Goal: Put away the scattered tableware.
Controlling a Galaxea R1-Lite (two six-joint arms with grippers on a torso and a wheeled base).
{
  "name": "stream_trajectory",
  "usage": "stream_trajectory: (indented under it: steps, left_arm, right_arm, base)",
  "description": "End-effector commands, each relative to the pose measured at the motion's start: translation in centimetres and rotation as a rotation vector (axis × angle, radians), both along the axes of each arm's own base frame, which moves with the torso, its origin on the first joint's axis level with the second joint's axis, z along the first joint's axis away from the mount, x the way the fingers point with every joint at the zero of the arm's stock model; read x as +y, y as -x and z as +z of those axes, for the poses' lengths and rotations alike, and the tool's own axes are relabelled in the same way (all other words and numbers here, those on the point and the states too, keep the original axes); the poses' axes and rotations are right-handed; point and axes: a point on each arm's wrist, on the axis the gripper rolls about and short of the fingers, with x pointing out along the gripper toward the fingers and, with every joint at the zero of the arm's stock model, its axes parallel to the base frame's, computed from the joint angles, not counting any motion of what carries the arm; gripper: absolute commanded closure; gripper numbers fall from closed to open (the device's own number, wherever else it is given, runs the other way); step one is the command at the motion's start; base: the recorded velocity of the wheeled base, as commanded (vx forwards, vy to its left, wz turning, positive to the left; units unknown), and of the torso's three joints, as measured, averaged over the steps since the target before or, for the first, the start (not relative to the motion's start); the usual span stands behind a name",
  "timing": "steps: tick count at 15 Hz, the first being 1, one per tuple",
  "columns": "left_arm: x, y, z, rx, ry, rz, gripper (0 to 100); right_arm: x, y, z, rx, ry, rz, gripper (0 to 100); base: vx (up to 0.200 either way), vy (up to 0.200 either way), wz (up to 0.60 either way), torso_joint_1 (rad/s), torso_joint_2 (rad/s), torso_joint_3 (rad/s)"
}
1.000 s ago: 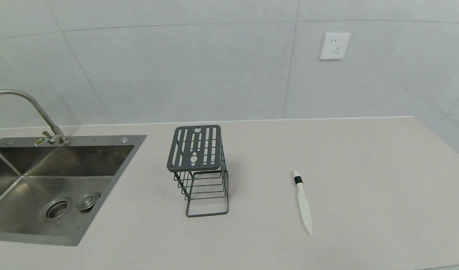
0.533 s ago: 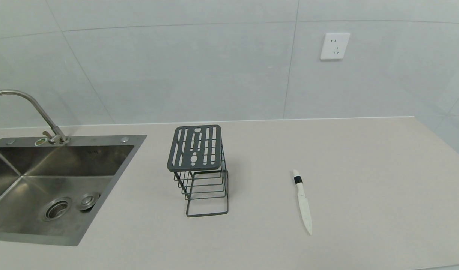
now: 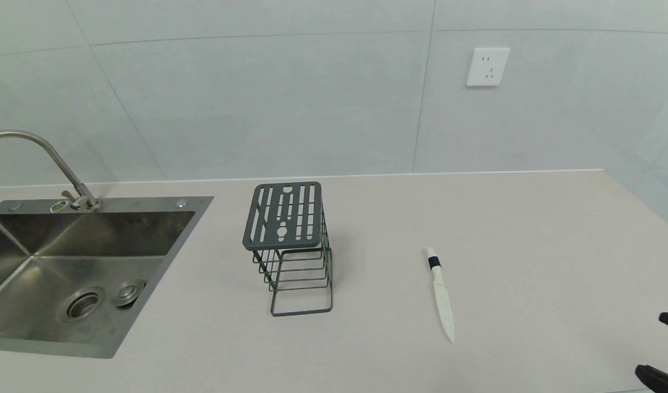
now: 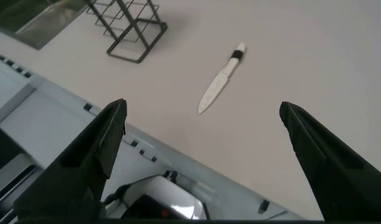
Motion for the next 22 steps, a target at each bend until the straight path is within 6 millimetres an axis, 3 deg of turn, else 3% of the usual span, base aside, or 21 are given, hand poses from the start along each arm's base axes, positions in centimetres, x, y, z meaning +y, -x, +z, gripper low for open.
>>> stream_trajectory:
  steps: [1, 3, 5, 8, 17, 20, 22]
  left_arm:
    - [0.0, 0.0, 0.0, 0.001, 0.000, 0.000, 0]
    - [0.0, 0.0, 0.0, 0.001, 0.000, 0.000, 0]
    - [0.0, 0.0, 0.0, 0.001, 0.000, 0.000, 0]
    - [0.0, 0.0, 0.0, 0.001, 0.002, 0.000, 0]
    - [0.0, 0.0, 0.0, 0.001, 0.002, 0.000, 0]
    - [0.0, 0.0, 0.0, 0.001, 0.002, 0.000, 0]
    - [0.0, 0.0, 0.0, 0.001, 0.002, 0.000, 0]
  right_arm:
    - [1.1, -2.4, -0.6, 0.125, 0.027, 0.090, 0]
    - [1.6, -3.9, -1.5, 0.199, 0.063, 0.108, 0]
    - [2.3, -6.7, -2.6, 0.231, 0.174, 0.150, 0]
    - [2.7, -8.4, -3.8, 0.253, 0.245, 0.186, 0]
    - [6.9, -10.9, -2.9, 0.259, 0.281, 0.237, 0]
    - [10.1, -11.4, -2.2, 0.343, 0.190, 0.153, 0]
    - [11.7, -13.3, -1.9, 0.370, 0.156, 0.002, 0]
  base:
    - [0.000, 0.000, 0.00, 0.000, 0.00, 0.000]
    - [0.000, 0.000, 0.00, 0.000, 0.00, 0.000]
    - [0.000, 0.000, 0.00, 0.000, 0.00, 0.000]
    - [0.000, 0.000, 0.00, 0.000, 0.00, 0.000]
    - [0.000, 0.000, 0.00, 0.000, 0.00, 0.000]
    - [0.000, 0.000, 0.00, 0.000, 0.00, 0.000]
    - [0.000, 0.000, 0.00, 0.000, 0.00, 0.000]
